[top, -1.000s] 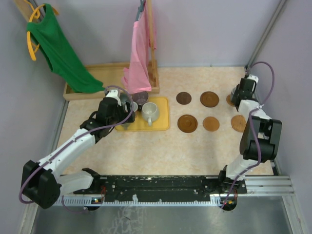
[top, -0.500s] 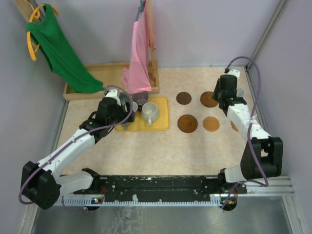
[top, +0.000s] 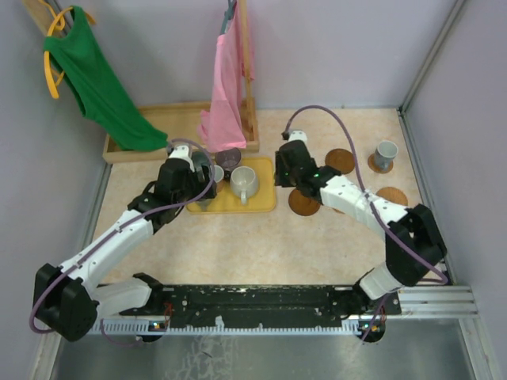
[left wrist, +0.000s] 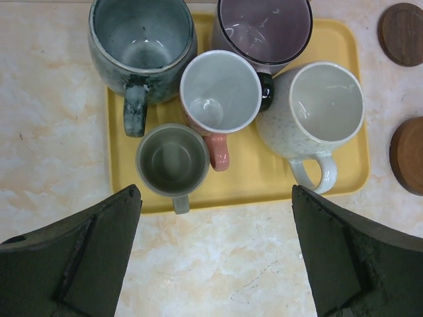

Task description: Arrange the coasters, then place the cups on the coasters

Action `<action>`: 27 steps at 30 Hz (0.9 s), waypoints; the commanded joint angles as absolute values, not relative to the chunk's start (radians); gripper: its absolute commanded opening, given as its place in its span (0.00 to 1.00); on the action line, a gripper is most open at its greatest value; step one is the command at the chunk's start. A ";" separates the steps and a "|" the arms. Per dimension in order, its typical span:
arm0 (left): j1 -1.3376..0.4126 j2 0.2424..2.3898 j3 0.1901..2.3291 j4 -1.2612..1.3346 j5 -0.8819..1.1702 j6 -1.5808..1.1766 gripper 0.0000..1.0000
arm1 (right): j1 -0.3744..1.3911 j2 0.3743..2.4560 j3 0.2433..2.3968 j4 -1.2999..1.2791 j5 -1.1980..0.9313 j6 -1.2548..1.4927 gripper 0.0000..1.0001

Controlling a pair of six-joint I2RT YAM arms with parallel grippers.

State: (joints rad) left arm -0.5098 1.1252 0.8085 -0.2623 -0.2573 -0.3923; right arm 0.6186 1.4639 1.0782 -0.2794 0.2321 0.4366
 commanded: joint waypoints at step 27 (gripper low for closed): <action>-0.502 0.982 0.790 -0.351 -0.289 -0.423 1.00 | 0.901 1.867 1.436 -0.380 0.295 0.606 0.37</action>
